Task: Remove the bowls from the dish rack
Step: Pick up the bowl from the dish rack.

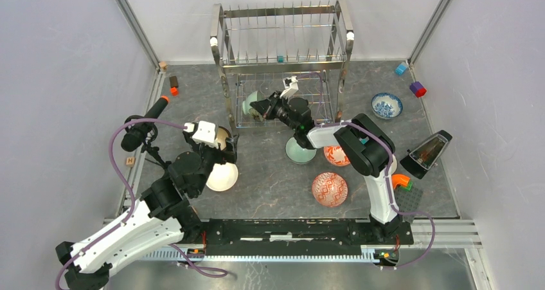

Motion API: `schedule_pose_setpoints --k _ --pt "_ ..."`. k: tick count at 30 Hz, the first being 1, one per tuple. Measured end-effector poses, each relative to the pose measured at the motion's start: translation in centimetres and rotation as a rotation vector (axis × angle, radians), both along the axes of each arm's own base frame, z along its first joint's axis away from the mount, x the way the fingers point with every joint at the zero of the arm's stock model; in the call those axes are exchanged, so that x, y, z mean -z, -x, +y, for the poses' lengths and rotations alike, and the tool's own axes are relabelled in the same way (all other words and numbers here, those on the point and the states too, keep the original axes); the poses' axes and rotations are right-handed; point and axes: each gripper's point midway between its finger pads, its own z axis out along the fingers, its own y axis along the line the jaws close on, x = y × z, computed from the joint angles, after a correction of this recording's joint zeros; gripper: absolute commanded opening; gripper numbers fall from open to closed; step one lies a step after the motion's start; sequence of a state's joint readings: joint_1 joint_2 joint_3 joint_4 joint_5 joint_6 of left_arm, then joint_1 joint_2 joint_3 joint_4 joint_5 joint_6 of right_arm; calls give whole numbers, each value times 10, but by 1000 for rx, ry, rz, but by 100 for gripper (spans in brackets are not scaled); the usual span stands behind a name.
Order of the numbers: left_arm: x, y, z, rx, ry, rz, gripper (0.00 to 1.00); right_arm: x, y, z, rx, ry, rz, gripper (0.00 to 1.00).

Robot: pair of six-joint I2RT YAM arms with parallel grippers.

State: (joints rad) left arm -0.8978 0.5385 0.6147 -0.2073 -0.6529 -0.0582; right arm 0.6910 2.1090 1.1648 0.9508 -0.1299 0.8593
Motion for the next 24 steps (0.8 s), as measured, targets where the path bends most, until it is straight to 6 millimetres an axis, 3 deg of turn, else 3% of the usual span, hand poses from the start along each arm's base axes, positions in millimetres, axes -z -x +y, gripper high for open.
schedule_pose_setpoints --k 17,24 --pt "1 -1 0 -4 -3 2 93 -8 8 -16 -39 -107 -3 0" --pt "-1 0 1 -5 2 -3 93 -16 20 -24 -49 -143 -2 0"
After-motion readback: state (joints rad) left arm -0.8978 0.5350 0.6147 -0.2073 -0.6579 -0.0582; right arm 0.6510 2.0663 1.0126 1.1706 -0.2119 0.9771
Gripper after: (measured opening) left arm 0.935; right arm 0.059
